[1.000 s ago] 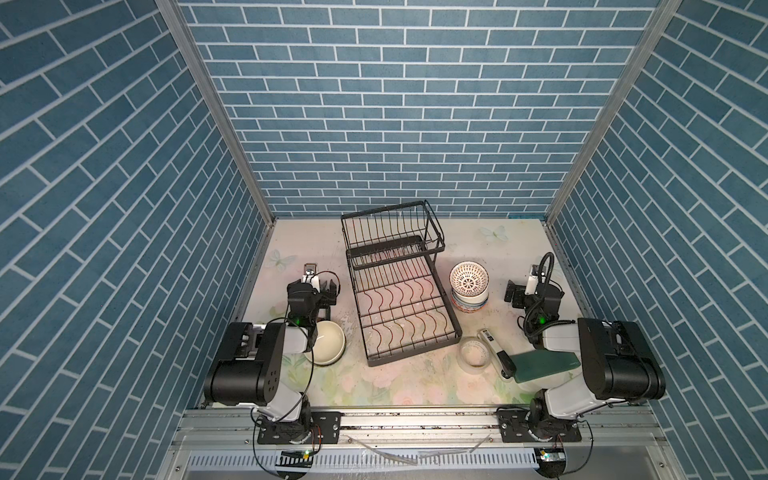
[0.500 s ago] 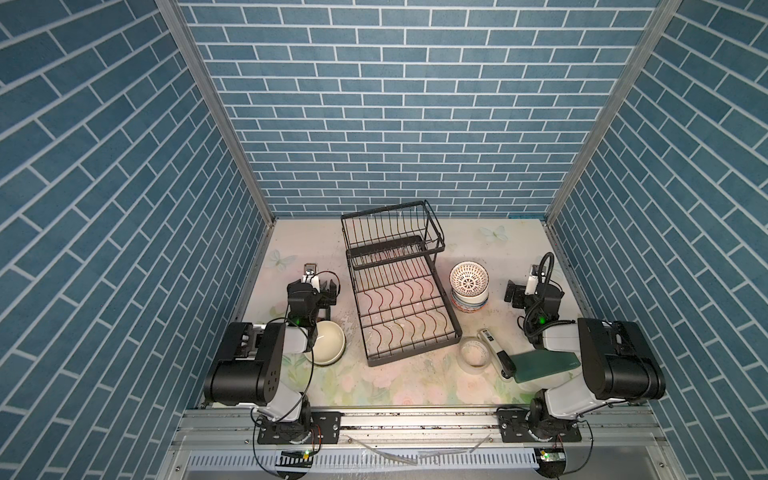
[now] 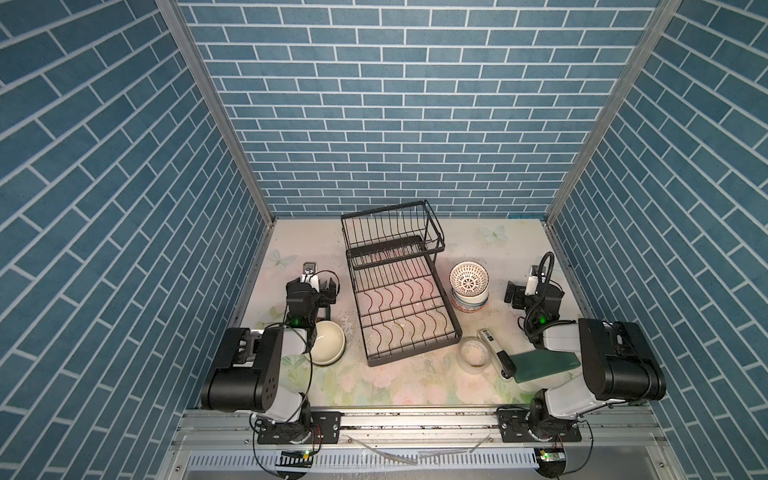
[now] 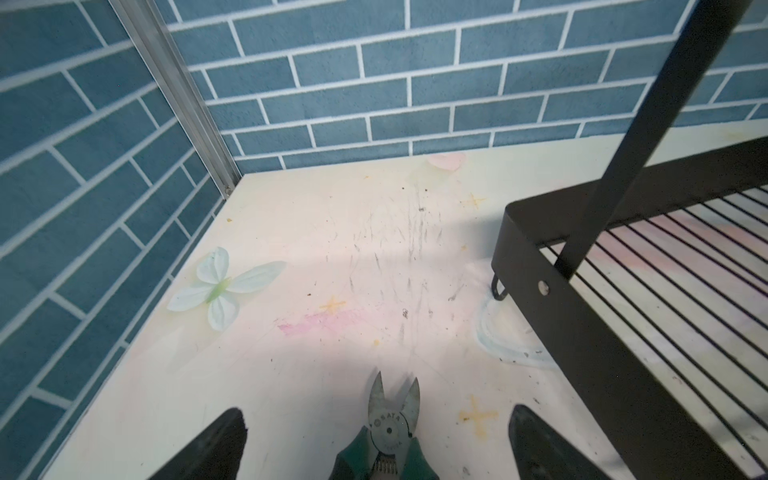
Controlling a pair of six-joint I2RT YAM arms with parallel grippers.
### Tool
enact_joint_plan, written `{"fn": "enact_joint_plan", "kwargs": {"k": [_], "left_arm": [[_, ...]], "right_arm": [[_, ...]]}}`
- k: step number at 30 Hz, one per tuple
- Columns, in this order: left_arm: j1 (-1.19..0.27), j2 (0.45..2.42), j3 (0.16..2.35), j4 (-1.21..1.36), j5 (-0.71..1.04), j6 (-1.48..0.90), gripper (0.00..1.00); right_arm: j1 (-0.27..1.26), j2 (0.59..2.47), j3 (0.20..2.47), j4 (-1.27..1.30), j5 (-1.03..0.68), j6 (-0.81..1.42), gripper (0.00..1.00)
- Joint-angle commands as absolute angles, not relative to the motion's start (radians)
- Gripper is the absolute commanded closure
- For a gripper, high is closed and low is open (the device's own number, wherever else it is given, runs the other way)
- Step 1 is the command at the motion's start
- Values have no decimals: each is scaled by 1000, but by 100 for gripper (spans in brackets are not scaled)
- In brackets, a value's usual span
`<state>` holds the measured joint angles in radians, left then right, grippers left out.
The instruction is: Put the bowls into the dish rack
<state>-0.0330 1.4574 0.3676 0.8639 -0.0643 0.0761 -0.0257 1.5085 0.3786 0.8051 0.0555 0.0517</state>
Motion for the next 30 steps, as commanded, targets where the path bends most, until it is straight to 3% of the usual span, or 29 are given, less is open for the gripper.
{"fn": "enact_joint_plan", "kwargs": {"k": [1,14,30], "left_arm": [[-32,1413,363,812,-97,71,0],[-34,1223,573,274,-204,-46,0],[-55,1052,719,-144,-69,-352,0]], "right_arm": [[-31,1423,429,707,62,39,1],[-22,1160,574,223,126,221,1],[42,1108,886,-412,108,459,4]]}}
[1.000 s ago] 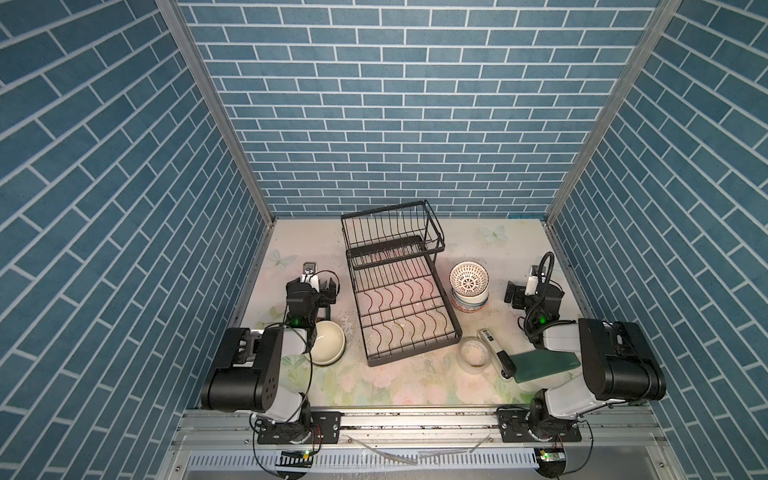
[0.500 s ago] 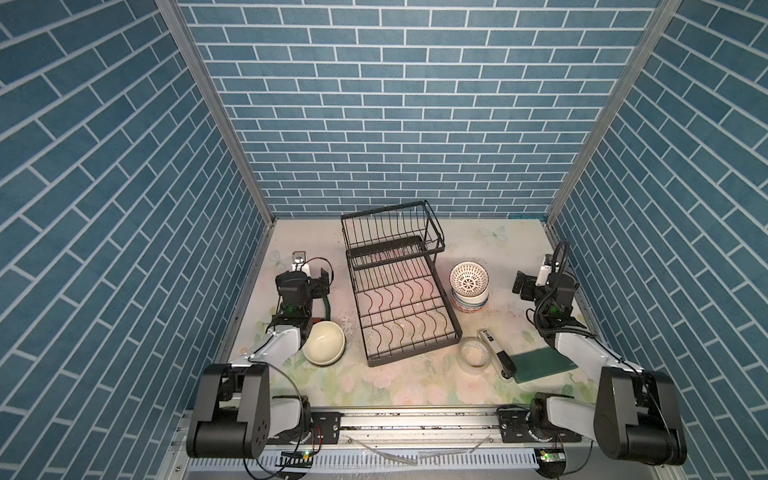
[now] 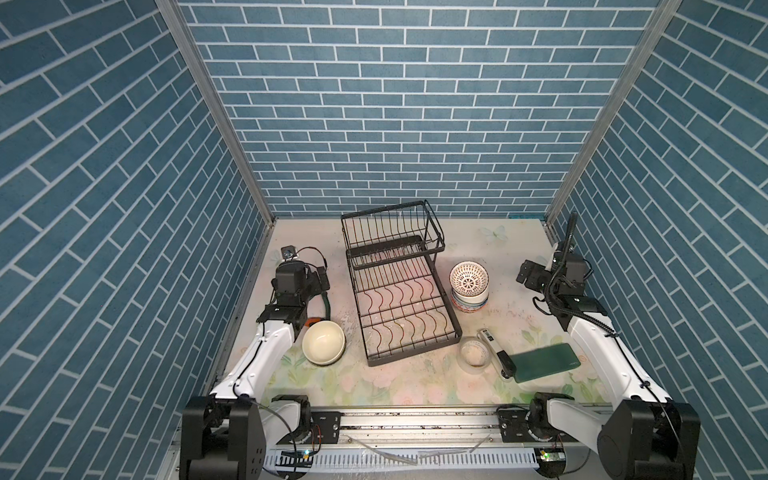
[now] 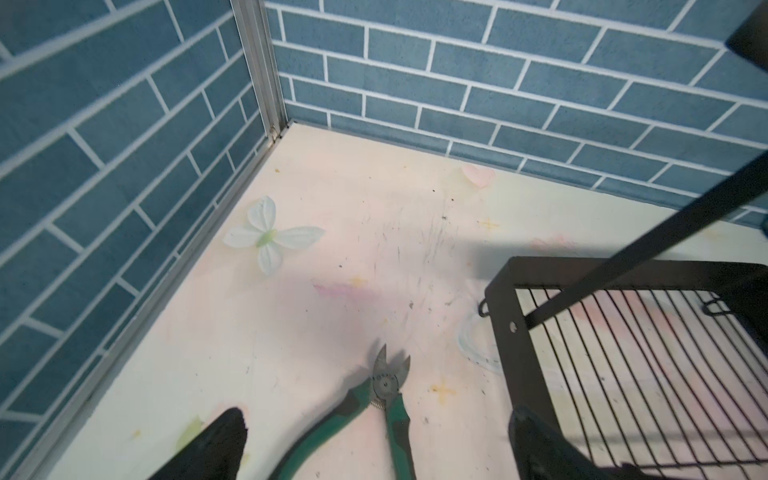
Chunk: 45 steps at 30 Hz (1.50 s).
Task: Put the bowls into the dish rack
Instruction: 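Move the left gripper down to the cream bowl rim while the right arm rises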
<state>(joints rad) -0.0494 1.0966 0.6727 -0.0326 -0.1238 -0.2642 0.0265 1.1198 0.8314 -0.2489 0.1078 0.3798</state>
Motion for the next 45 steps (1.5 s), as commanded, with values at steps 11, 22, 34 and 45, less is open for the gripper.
{"fn": "enact_joint_plan", "kwargs": {"k": [11,22,34,45], "left_arm": [[-77,914,813,-474,9,-478,0],[-84,915,909,-856,-12,-550,0],[-110,974,910,-1043,-46,-544,3],[-143,1027,857,-1062,-61,-600,20]], "right_arm": [[118,1109,952,-544,95,513,7],[192,1089,994,-600,44,523,7],[254,1023,1041,-658,44,490,7],[258,976,1025,-614,0,457,7]]}}
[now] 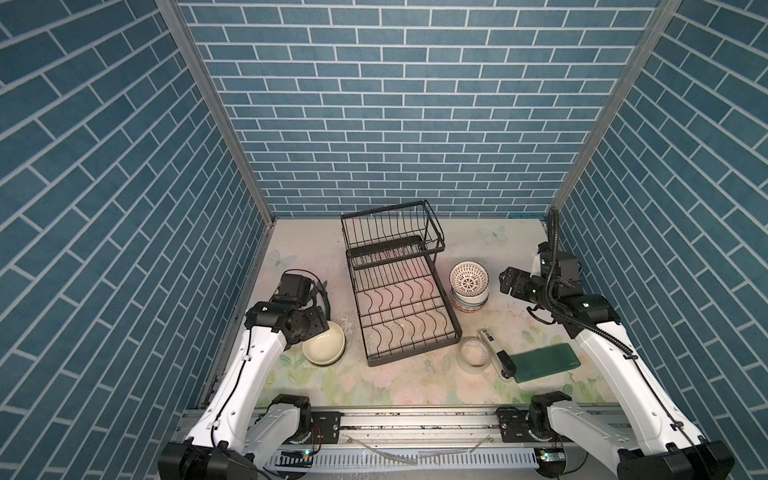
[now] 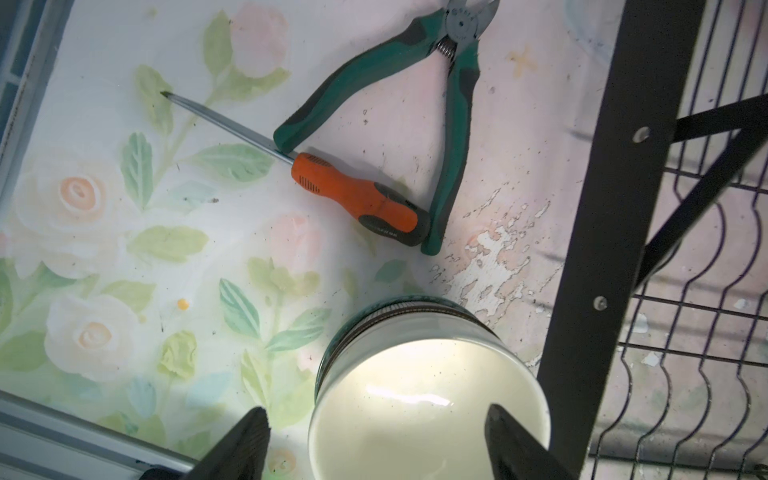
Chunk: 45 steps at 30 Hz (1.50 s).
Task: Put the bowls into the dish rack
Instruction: 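Move the left gripper down to the cream bowl rim while the right arm rises, then close the left gripper on the cream bowl rim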
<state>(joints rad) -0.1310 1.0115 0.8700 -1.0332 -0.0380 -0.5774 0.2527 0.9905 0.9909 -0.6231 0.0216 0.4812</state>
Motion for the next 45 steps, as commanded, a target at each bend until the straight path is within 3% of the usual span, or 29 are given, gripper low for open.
{"fn": "enact_joint_plan", "kwargs": {"k": [1,13,30,45], "left_arm": [[-144,1038,855,-1059,-64,-602,21],[-156,1141,813,-999,-105,-612,32],[-158,1111,756,-922,-98,-617,63],[-158,1076,750,-914,-90,-610,76]], "right_arm": [[257,977,1025,-611,-4,456,7],[259,991,995,-588,-21,445,7],[258,982,975,-589,-20,437,7],[259,984,970,-600,-18,436,7]]}}
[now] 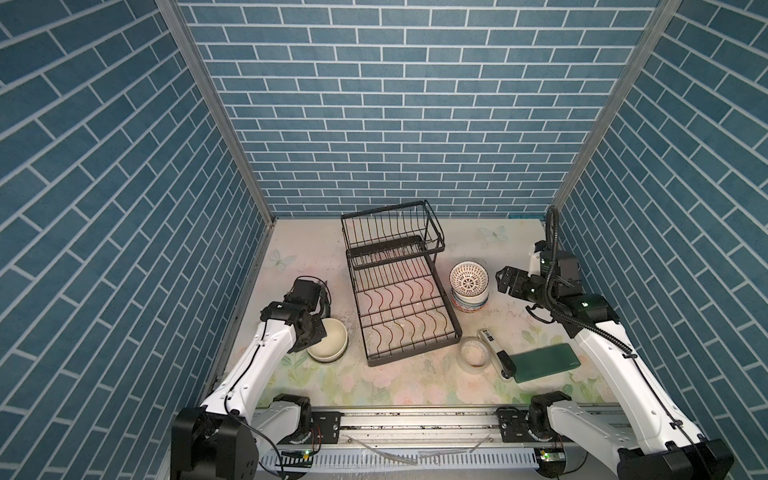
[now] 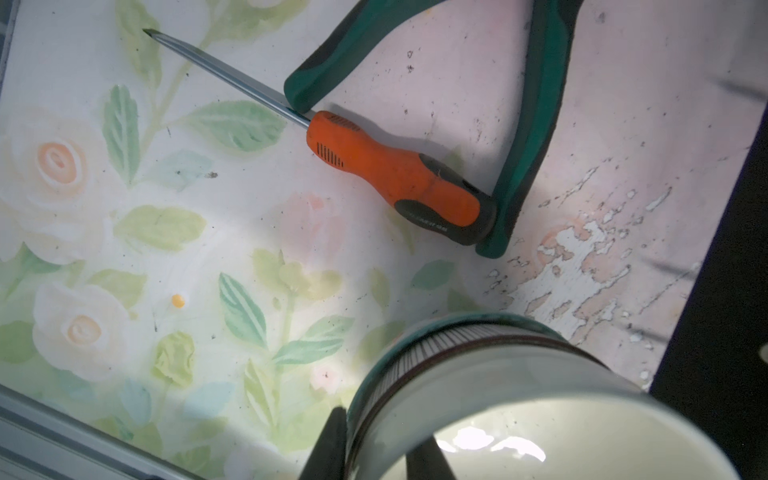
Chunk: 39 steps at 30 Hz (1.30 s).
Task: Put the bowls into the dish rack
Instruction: 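Close the left gripper on the cream bowl rim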
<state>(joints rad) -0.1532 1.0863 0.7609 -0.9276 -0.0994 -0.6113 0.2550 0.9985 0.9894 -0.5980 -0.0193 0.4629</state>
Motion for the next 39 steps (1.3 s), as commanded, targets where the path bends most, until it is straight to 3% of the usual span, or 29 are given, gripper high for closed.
{"fn": "enact_joint_plan", "kwargs": {"k": [1,17,39], "left_arm": [[-158,1076,750,-914,-90,-610,77],[-158,1003,737,-886,-43,-595,100],[-164,903,778,-929,37,-568,100]], "right_arm": [[259,984,970,-600,-18,436,7],[259,971,942,-607,2,418,7],[259,929,933,-618,0,417,7]]}}
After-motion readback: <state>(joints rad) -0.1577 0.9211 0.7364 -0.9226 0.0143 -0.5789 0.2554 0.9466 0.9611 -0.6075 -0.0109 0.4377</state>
